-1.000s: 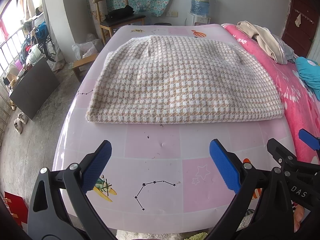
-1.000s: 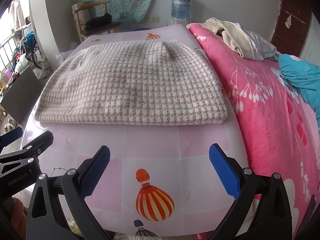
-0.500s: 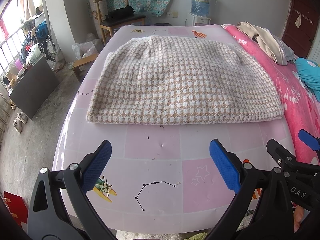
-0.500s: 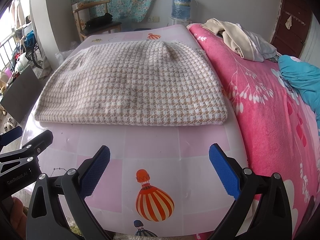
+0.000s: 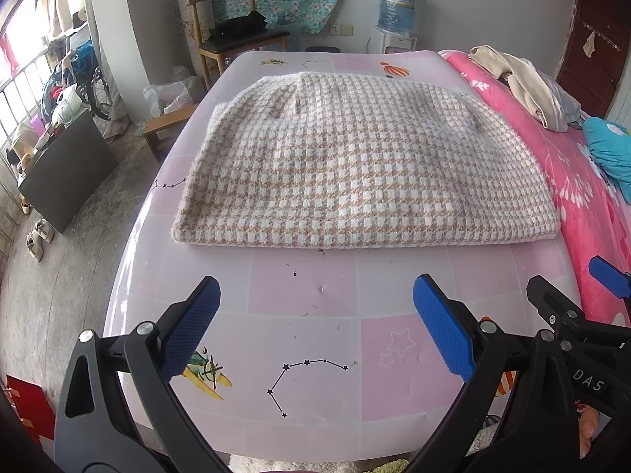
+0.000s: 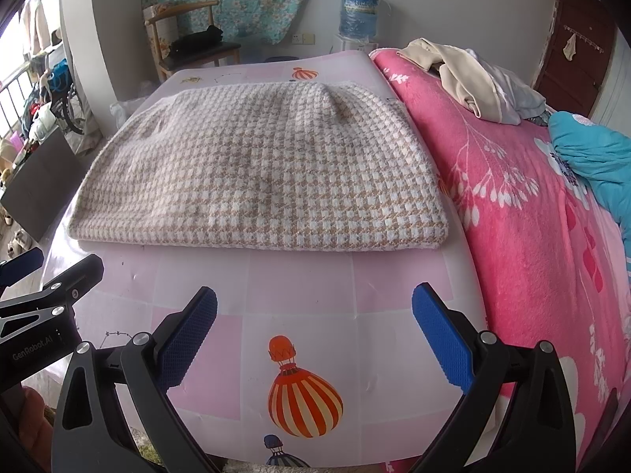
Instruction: Fold large clothes
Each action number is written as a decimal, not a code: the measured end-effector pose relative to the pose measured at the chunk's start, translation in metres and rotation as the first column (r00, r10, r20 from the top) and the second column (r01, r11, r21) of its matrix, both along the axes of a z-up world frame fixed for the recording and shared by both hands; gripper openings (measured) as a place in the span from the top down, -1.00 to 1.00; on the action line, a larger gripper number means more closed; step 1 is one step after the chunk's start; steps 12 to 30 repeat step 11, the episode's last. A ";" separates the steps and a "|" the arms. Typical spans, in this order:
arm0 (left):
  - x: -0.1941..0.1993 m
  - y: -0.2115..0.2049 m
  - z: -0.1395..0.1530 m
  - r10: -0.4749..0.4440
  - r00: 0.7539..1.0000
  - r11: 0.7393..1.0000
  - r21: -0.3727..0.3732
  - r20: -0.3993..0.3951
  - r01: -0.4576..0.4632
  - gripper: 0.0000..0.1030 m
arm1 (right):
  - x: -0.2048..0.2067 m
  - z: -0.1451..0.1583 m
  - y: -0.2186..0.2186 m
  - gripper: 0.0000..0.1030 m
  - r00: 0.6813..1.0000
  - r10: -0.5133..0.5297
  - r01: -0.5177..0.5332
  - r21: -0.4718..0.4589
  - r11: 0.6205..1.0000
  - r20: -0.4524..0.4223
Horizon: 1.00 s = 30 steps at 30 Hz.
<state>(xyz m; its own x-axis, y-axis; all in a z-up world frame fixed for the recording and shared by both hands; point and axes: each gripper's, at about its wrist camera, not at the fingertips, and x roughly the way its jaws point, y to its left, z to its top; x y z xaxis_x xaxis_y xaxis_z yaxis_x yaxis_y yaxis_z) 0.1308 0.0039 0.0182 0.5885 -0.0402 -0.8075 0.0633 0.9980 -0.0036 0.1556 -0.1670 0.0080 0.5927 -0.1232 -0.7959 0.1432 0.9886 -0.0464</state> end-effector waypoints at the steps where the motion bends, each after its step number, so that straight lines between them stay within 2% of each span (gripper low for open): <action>1: 0.000 0.001 0.000 0.000 1.000 1.000 0.001 0.000 0.000 -0.84 | 0.000 0.000 0.000 -0.88 1.000 0.000 0.000 -0.001 1.000 0.000; 30: 0.000 -0.001 0.001 -0.003 1.000 1.000 -0.002 -0.002 0.003 -0.84 | 0.001 0.001 -0.001 -0.88 1.000 -0.001 0.001 0.002 1.000 -0.004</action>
